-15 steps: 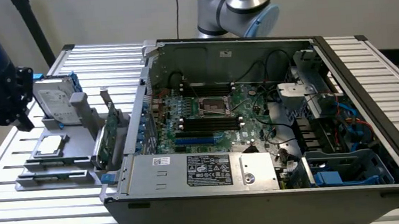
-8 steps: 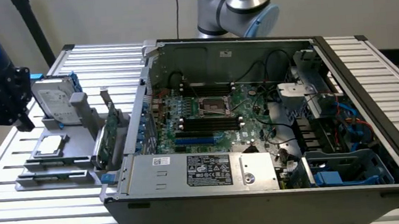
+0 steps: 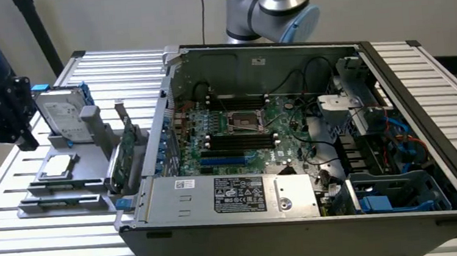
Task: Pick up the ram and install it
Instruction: 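Pick up the ram and move it above insertion slot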
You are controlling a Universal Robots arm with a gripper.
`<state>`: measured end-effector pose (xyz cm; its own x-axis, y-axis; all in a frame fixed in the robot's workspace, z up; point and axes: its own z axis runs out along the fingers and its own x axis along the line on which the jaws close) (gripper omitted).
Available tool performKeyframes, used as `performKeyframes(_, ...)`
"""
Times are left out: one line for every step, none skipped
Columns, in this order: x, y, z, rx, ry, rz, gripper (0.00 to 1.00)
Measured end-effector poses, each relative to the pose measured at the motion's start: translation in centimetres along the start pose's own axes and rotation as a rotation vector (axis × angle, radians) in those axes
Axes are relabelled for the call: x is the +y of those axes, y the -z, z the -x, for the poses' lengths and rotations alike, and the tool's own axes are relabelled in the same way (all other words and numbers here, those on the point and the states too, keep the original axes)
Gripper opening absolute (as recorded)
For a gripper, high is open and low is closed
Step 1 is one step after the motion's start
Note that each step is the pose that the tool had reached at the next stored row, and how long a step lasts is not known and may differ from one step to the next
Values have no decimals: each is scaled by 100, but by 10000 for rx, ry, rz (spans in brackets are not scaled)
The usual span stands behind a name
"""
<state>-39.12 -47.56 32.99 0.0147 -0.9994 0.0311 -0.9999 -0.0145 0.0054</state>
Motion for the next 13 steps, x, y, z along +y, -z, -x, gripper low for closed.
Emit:
performKeyframes(0, 1, -7, 1, 1, 1, 11)
performKeyframes(3, -1, -19, 0, 0, -1, 11)
performKeyframes(9, -2, -35, 0, -1, -1, 11)
performKeyframes(16, -2, -56, 0, 0, -1, 11)
performKeyframes(22, -4, -76, 0, 0, -1, 11)
performKeyframes(30, -4, -92, 0, 0, 0, 11)
performKeyframes(39, -5, -108, 0, 0, 0, 11)
performKeyframes(42, -5, -128, 0, 3, 0, 11)
performKeyframes(45, -7, -145, 0, 10, 0, 11)
performKeyframes(45, -8, -156, 0, 23, 0, 11)
performKeyframes(46, -9, -166, 0, 36, 0, 11)
performKeyframes(45, -10, -173, 0, 48, -1, 11)
performKeyframes(46, -10, -175, 1, 51, 0, 11)
